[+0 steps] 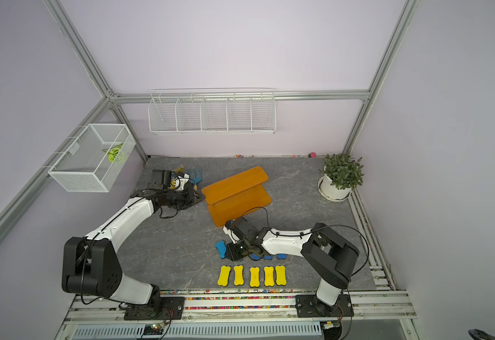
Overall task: Remove the whiteboard erasers from the shelf
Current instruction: Place the whiteboard eraser at the center of the board, then move the whiteboard eraser to the center of the board.
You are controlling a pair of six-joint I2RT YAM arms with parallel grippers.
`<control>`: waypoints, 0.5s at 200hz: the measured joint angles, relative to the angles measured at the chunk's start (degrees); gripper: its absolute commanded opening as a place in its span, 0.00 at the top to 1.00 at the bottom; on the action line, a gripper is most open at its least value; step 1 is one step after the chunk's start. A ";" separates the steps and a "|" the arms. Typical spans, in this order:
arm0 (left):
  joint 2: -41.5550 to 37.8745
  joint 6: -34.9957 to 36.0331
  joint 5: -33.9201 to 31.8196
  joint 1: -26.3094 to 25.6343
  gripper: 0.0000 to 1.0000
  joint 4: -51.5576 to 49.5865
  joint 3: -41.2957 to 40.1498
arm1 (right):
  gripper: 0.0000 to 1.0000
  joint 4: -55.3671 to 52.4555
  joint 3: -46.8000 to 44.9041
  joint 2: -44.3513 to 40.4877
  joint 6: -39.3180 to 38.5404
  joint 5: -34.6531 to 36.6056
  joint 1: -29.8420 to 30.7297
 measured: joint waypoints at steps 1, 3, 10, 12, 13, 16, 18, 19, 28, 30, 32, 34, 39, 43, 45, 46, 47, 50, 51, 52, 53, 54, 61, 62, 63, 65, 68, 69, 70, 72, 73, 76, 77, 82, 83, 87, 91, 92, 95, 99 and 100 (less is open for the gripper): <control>0.00 0.00 0.00 0.00 0.77 0.00 0.00 | 0.71 -0.04 0.02 0.00 0.00 -0.04 0.04; 0.00 0.00 0.00 0.02 0.77 0.00 0.00 | 0.71 -0.11 0.07 0.00 -0.02 -0.11 0.09; 0.00 0.00 0.00 0.04 0.78 -0.02 0.00 | 0.71 -0.37 0.37 0.04 -0.11 -0.37 0.28; 0.00 0.00 0.00 0.04 0.78 0.00 0.00 | 0.71 -0.42 0.48 0.07 -0.15 -0.44 0.35; 0.00 0.00 0.00 0.04 0.78 0.00 0.00 | 0.71 -0.42 0.52 0.07 -0.17 -0.48 0.35; 0.00 0.00 0.00 0.09 0.78 0.00 0.00 | 0.71 -0.46 0.66 0.17 -0.22 -0.57 0.46; 0.00 0.00 0.00 0.09 0.78 0.00 0.00 | 0.71 -0.46 0.79 0.20 -0.24 -0.61 0.52; 0.00 0.00 -0.02 0.11 0.78 0.00 0.00 | 0.71 -0.44 0.81 0.22 -0.24 -0.63 0.55; 0.00 0.00 -0.04 0.15 0.78 0.00 0.00 | 0.70 -0.48 1.38 0.59 -0.31 -0.90 0.90; 0.00 0.00 -0.04 0.15 0.78 0.00 0.00 | 0.70 -0.48 1.53 0.70 -0.37 -0.94 1.01; 0.00 0.00 -0.07 0.15 0.78 0.00 0.00 | 0.70 -0.48 1.66 0.79 -0.42 -0.94 1.09; 0.00 0.00 -0.09 0.15 0.78 0.00 0.00 | 0.70 -0.52 1.79 0.85 -0.44 -0.94 1.18; 0.00 0.00 -0.17 0.22 0.78 0.00 0.00 | 0.69 -0.74 2.05 1.03 -0.55 -0.94 1.38; 0.00 0.00 -0.22 0.24 0.78 0.00 0.00 | 0.68 -1.18 2.36 1.09 -0.68 -0.90 1.57; 0.00 0.00 -0.22 0.24 0.78 -0.02 0.00 | 0.68 -1.29 2.47 1.14 -0.68 -0.92 1.62; -0.02 0.00 -0.22 0.24 0.78 -0.02 0.00 | 0.68 -1.40 2.54 1.14 -0.70 -0.90 1.68; -0.02 0.00 -0.24 0.24 0.78 -0.02 0.00 | 0.67 -1.49 2.60 1.14 -0.68 -0.87 1.73; -0.04 0.00 -0.28 0.24 0.78 -0.02 0.00 | 0.66 -1.77 2.80 1.14 -0.79 -0.83 1.86; -0.04 0.00 -0.33 0.24 0.78 -0.04 0.00 | 0.66 -1.90 2.89 1.14 -0.87 -0.81 1.90; -0.07 0.00 -0.35 0.24 0.78 -0.04 0.00 | 0.65 -1.95 2.91 1.14 -0.87 -0.81 1.92; -0.11 0.00 -0.42 0.24 0.77 -0.04 0.00 | 0.65 -2.03 2.95 1.14 -0.85 -0.79 1.95; -0.13 0.00 -0.44 0.24 0.77 -0.07 0.00 | 0.65 -2.21 3.06 1.11 -0.83 -0.66 2.01; -0.33 0.00 -0.76 0.24 0.76 -0.13 0.00 | 0.61 -2.99 3.52 1.09 -0.98 -0.17 2.29; -0.35 0.00 -0.81 0.24 0.75 -0.13 0.00 | 0.60 -3.13 3.63 1.05 -1.11 -0.02 2.34; -0.39 0.00 -0.90 0.24 0.75 -0.17 0.00 | 0.60 -3.21 3.69 1.05 -1.18 0.02 2.38; -0.52 0.02 -1.07 0.24 0.74 -0.24 0.00 | 0.59 -3.45 3.82 1.03 -1.31 0.09 2.45; -0.74 0.00 -1.29 0.24 0.72 -0.28 0.00 | 0.58 -3.98 4.07 0.96 -1.11 0.68 2.62; -0.79 -0.09 -1.36 0.24 0.71 -0.33 0.00 | 0.57 -4.11 4.13 0.92 -1.22 0.76 2.64; -0.90 -0.13 -1.49 0.24 0.71 -0.37 -0.02 | 0.57 -4.26 4.22 0.87 -1.36 0.94 2.69; -1.09 0.04 -1.62 0.24 0.70 -0.44 -0.02 | 0.56 -4.66 4.39 0.83 -1.46 1.20 2.75; -1.16 0.11 -1.68 0.24 0.69 -0.46 -0.04 | 0.56 -4.76 4.46 0.79 -1.38 1.36 2.80; -1.42 -0.13 -1.84 0.24 0.69 -0.48 -0.09 | 0.55 -5.57 4.81 0.59 -1.46 2.29 3.04; -1.60 -0.15 -1.97 0.24 0.68 -0.52 -0.11 | 0.54 -5.77 4.87 0.55 -1.53 2.43 3.06; -2.23 -0.07 -2.38 0.24 0.67 -0.59 -0.24 | 0.53 -7.02 5.51 0.28 -1.38 3.82 3.41; -2.32 -0.13 -2.45 0.24 0.67 -0.63 -0.24 | 0.52 -7.23 5.62 0.22 -1.46 4.07 3.45; -2.89 0.07 -2.86 0.24 0.66 -0.76 -0.37 | 0.51 -8.20 6.19 0.04 -1.36 4.94 3.74; -3.43 -0.09 -3.30 0.24 0.65 -0.98 -0.46 | 0.51 -9.55 7.04 -0.15 -1.38 6.49 4.11; -3.52 -0.04 -3.34 0.24 0.65 -1.03 -0.48 | 0.50 -9.70 7.19 -0.15 -1.36 6.60 4.17; -4.00 0.02 -3.63 0.24 0.65 -1.20 -0.55 | 0.49 -10.64 7.91 -0.17 -1.07 7.76 4.52; -4.46 0.07 -3.93 0.24 0.64 -1.49 -0.59 | 0.49 -12.09 9.16 -0.17 -0.98 9.16 4.98; -4.66 0.11 -4.07 0.24 0.64 -1.60 -0.59 | 0.48 -12.31 9.38 -0.17 -0.94 9.46 5.07</control>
